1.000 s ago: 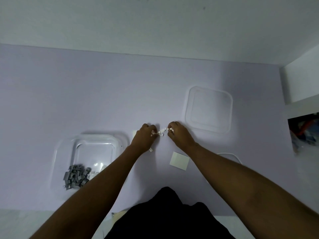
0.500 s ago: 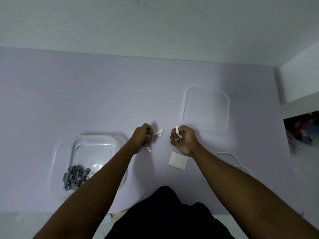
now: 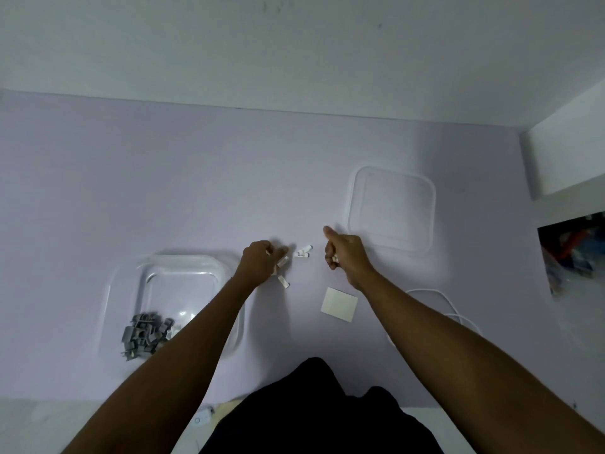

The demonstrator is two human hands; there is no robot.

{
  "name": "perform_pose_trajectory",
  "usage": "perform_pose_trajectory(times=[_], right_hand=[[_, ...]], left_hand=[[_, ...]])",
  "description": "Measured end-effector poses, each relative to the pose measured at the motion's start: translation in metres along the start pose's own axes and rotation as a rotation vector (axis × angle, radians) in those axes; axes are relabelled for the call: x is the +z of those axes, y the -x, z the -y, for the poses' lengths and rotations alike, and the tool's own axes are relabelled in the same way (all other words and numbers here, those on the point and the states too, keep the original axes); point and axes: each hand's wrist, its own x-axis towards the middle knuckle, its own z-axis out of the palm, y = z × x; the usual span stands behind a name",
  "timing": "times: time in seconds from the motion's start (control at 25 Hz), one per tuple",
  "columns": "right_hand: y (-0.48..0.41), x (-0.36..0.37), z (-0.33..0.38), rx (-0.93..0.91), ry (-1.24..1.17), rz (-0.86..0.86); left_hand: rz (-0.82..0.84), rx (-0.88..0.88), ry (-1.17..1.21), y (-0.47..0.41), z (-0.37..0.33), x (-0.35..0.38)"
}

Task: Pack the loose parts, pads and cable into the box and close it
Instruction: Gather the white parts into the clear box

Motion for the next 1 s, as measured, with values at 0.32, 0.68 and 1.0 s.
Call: perform_pose_trajectory(times=[0.32,0.68,1.0], right_hand=[[-0.008,0.021,-0.023,-0.392,0.780,0.090],[-0.015,0.025,-0.036,-0.535,0.896,0.062],[-0.017,0.027,-0.038,-0.465,0.777,0.032]], left_hand=[[-0.142,0.221,-0.345,0.008,0.011,0.020],[-0.062,0.203,-0.156,0.000,0.013,0.024],[0.176,-0.116,0.660,0.012,-0.002,-0.002]])
